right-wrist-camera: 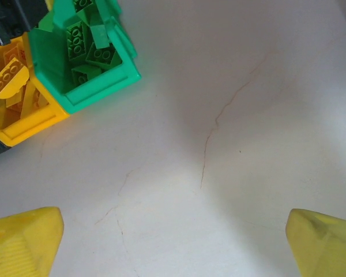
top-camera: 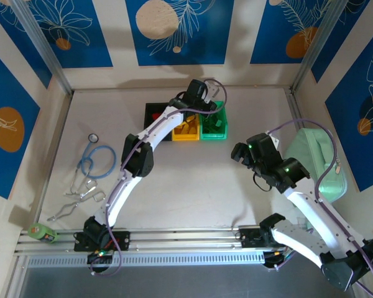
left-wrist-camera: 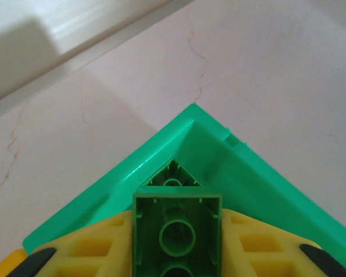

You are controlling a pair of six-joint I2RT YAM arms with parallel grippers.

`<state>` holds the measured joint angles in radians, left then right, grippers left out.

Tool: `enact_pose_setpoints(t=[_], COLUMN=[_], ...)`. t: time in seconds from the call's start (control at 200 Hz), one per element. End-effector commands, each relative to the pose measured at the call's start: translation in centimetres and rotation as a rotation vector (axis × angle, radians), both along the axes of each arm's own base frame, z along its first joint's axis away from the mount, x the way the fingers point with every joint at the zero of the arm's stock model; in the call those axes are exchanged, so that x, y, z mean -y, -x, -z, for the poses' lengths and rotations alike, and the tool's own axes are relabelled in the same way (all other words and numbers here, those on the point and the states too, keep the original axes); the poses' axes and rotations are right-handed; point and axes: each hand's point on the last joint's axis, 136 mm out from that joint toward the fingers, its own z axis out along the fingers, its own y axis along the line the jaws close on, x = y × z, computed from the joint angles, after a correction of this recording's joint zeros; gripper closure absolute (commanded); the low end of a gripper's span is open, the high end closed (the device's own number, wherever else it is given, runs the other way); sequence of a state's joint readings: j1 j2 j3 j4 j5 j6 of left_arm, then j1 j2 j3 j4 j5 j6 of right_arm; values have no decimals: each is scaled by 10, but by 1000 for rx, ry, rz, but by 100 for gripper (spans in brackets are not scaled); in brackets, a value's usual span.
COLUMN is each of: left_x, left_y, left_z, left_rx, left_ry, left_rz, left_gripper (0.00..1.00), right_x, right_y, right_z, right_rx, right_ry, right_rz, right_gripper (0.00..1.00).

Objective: Sort the legos into containers by color
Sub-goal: Place the lego in the container, then reset both arms

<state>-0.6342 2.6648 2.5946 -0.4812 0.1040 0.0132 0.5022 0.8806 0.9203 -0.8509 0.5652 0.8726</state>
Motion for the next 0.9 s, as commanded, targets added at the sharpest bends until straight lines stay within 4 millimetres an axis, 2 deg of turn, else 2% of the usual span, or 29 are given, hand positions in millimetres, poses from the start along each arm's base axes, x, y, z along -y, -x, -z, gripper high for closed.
enact_pose_setpoints(t=[0.0, 0.025, 0.045, 0.1, 0.195, 0.32, 0.37, 0.375, 0.5, 0.57, 0.605, 0.675, 0.765, 0.831, 0.896], left_x=[10, 10, 9, 6, 0, -21, -38, -39, -104, -148, -171, -224, -293, -326, -356], left_y=[5, 6, 7, 9, 18, 47, 65, 66, 114, 135, 147, 169, 200, 221, 239], left_z=[-18, -19, -20, -27, -50, -109, -128, -135, -151, -146, -134, -111, -79, -58, -45], left_rx=[26, 26, 25, 28, 33, 114, 170, 184, 306, 318, 300, 277, 299, 335, 377], left_ry=[28, 27, 26, 29, 66, 167, 195, 206, 211, 133, 64, -90, -242, -301, -339], left_rz=[33, 32, 32, 20, 6, -19, -39, -40, -159, -269, -324, -462, -655, -724, -806], left_gripper=[43, 28, 20, 11, 9, 9, 8, 8, 4, 4, 4, 5, 5, 5, 4], right_x=[-8, -10, -11, -14, -24, -54, -59, -60, -67, -65, -59, -36, -9, 3, 10], right_y=[-2, -2, -2, -2, -5, -13, -18, -19, -30, -32, -34, -38, -43, -47, -52], right_z=[-4, -2, -2, 0, 9, 19, 23, 23, 31, 36, 39, 50, 54, 49, 44], right_rx=[12, 9, 8, 2, -16, 27, 75, 82, 242, 328, 359, 367, 331, 365, 411], right_ry=[-29, -28, -28, -22, -17, 8, 56, 61, 161, 239, 284, 330, 252, 242, 277], right_rz=[-19, -24, -29, -38, -86, -269, -309, -312, -416, -476, -486, -431, -354, -327, -319], right_gripper=[1, 1, 1, 1, 1, 1, 1, 1, 1, 1, 1, 1, 1, 1, 1])
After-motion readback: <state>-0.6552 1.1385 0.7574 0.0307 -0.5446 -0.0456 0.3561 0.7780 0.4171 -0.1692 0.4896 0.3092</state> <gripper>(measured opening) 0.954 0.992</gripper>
